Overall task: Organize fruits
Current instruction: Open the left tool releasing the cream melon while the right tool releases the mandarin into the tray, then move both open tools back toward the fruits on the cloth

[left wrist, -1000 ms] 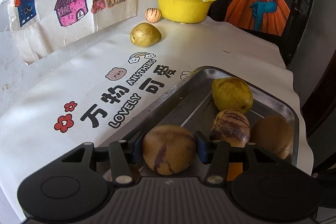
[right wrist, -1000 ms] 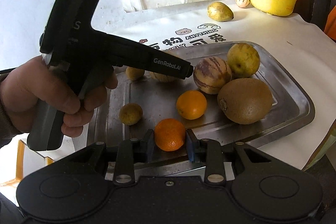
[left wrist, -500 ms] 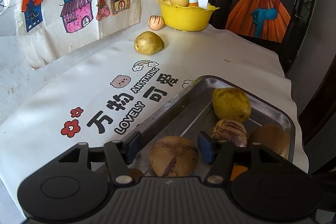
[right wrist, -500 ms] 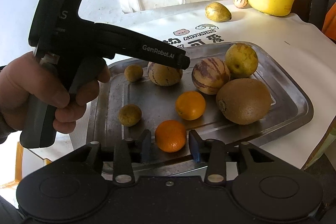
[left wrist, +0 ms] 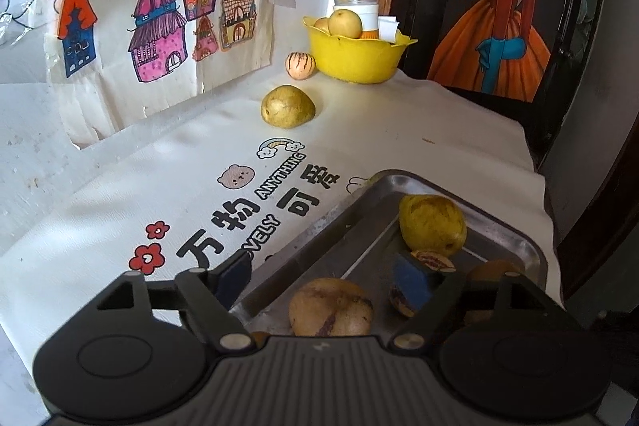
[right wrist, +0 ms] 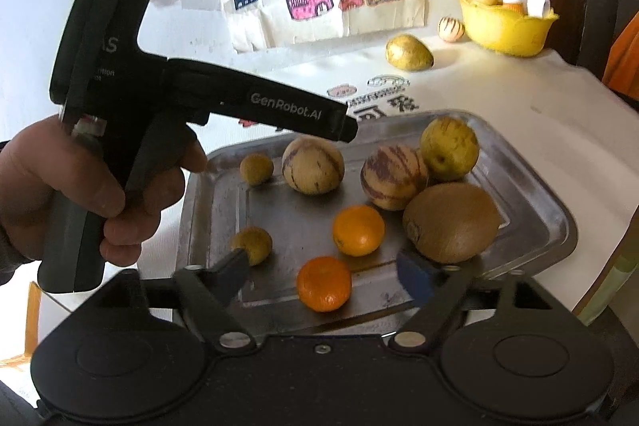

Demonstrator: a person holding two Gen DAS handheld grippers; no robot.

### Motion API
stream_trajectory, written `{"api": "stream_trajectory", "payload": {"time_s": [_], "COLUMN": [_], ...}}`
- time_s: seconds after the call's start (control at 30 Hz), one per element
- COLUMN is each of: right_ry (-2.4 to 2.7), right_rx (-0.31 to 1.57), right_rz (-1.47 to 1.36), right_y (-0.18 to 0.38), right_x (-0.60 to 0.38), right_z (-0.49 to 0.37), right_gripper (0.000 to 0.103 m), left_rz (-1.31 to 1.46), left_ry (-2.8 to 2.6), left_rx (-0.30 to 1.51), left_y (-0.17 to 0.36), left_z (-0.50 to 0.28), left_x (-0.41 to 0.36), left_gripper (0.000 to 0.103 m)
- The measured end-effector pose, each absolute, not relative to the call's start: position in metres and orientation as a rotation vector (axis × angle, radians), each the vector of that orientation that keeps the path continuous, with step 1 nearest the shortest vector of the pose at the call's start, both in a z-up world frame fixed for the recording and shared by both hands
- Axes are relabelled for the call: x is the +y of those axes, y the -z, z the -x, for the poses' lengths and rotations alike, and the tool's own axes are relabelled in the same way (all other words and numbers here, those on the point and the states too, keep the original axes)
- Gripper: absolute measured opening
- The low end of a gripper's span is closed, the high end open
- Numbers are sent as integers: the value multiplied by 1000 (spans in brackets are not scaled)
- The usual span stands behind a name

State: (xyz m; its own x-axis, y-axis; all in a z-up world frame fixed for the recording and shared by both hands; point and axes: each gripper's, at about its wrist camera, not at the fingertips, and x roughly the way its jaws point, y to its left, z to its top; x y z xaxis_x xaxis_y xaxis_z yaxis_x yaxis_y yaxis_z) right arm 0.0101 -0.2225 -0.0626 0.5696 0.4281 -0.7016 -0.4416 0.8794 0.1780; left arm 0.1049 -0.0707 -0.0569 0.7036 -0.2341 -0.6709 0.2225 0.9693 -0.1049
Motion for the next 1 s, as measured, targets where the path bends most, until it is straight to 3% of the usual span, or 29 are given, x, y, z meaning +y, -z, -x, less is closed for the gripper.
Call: {"api": "stream_trajectory", "payload": {"time_s": [0.13, 0.37, 1.0], "right_ry": [-513, -517, -520], "right_rx": [807, 781, 694], "right_rz": [32, 49, 70], "right_y": [59, 54, 25], "right_x": [-220, -217, -215], "right_z": [-8, -3, 20], "right_gripper": [88, 96, 101], "left_rz": [29, 45, 97], "left_ry": [253, 255, 192], "left_rx": [745, 720, 658], "left_y": [54, 44, 12], "left_z": [-104, -97, -70], "left_x": [-68, -66, -38], "left_gripper": [87, 102, 102]}}
